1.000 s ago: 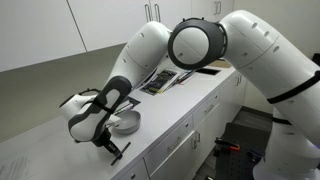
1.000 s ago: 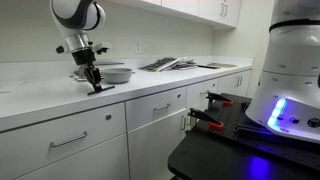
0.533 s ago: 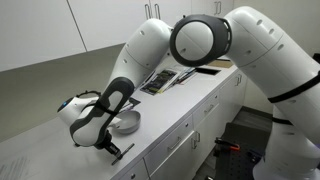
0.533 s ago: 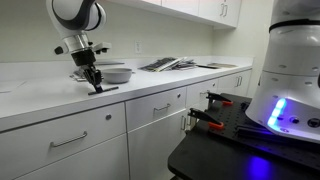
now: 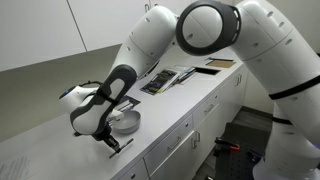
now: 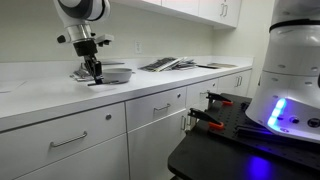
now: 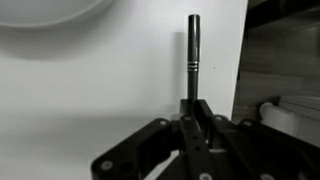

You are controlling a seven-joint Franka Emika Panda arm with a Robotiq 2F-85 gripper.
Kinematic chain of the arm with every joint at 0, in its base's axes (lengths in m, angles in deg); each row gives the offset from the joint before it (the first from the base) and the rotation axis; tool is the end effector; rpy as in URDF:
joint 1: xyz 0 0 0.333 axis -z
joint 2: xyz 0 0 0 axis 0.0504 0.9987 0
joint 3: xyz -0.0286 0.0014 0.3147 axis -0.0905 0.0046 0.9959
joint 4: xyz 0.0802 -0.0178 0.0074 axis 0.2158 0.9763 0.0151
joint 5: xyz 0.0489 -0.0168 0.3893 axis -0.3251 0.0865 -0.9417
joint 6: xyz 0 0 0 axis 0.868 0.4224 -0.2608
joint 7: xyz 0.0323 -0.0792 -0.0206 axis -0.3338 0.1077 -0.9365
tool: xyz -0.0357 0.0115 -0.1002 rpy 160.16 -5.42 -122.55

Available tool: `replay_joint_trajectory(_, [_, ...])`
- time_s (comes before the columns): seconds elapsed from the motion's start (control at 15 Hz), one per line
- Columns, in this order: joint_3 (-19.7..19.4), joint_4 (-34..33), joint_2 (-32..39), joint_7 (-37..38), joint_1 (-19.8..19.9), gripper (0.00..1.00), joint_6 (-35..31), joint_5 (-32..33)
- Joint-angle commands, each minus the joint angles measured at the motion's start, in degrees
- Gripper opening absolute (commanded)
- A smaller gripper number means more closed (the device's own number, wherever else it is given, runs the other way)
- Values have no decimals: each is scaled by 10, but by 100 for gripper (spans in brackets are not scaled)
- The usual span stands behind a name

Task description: Pick up the black pen and put it in the bowl.

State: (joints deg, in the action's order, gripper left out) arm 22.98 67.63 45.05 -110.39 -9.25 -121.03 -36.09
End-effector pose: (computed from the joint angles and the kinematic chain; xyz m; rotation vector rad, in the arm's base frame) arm 0.6420 0.1960 0.2120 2.3583 1.9956 -0.3273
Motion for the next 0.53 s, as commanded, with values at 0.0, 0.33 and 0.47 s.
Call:
replay_joint_trajectory(0.0, [10, 40, -52, -13, 27, 3, -45, -34])
replay_joint_trajectory(0.33, [-2, 37, -83, -8, 42, 3, -78, -49])
replay_joint_trajectory(0.47, [-10, 32, -83, -5, 46, 3, -95, -42])
